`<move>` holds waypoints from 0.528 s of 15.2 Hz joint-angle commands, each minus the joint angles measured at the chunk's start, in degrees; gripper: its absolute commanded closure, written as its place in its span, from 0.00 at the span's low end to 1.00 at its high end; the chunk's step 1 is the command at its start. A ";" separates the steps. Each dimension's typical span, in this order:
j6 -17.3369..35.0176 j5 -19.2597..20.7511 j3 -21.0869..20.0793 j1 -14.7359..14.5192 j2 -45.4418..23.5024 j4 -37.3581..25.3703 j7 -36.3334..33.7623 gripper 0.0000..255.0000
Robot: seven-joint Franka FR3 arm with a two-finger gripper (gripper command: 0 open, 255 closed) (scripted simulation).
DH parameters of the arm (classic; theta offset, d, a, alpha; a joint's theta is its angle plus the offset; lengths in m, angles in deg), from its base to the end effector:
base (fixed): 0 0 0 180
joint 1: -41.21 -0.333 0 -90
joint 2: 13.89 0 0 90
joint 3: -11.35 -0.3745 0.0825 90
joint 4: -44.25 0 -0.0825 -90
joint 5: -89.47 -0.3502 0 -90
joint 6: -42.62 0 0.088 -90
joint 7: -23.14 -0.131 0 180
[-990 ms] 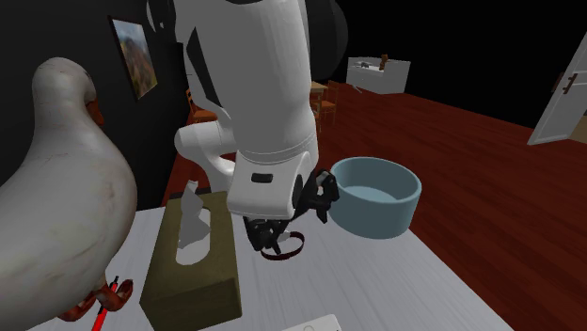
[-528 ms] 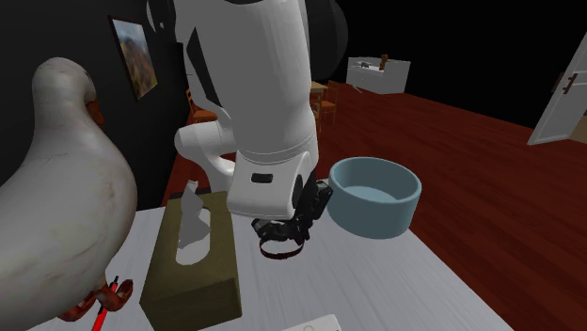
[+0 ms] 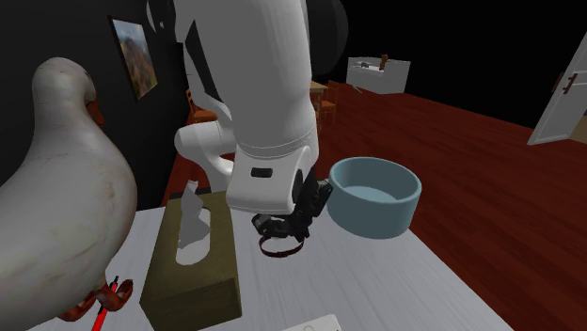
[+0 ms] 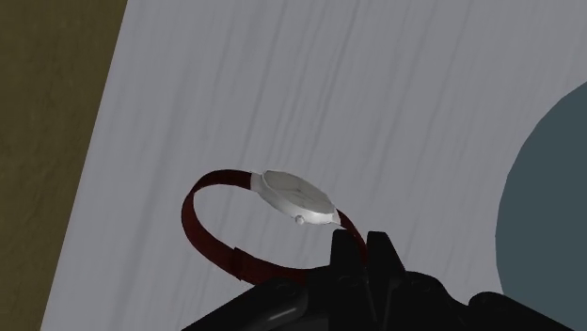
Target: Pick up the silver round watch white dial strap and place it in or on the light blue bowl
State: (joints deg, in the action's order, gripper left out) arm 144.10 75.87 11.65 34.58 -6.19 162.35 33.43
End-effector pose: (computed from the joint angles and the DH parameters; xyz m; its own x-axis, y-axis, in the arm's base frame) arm 0.4506 0.0761 0.5303 0.9647 0.2355 -0.1183 0.2013 -0.9481 -0.2462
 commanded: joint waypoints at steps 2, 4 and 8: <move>-2.11 0.12 0.05 0.03 0.33 -1.80 -0.45 1.00; -3.60 0.19 0.08 0.05 0.51 -3.14 -0.76 1.00; -6.57 0.29 0.16 0.09 0.72 -5.97 -1.36 1.00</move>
State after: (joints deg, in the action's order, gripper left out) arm 138.28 76.14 11.79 34.66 -5.45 157.14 32.22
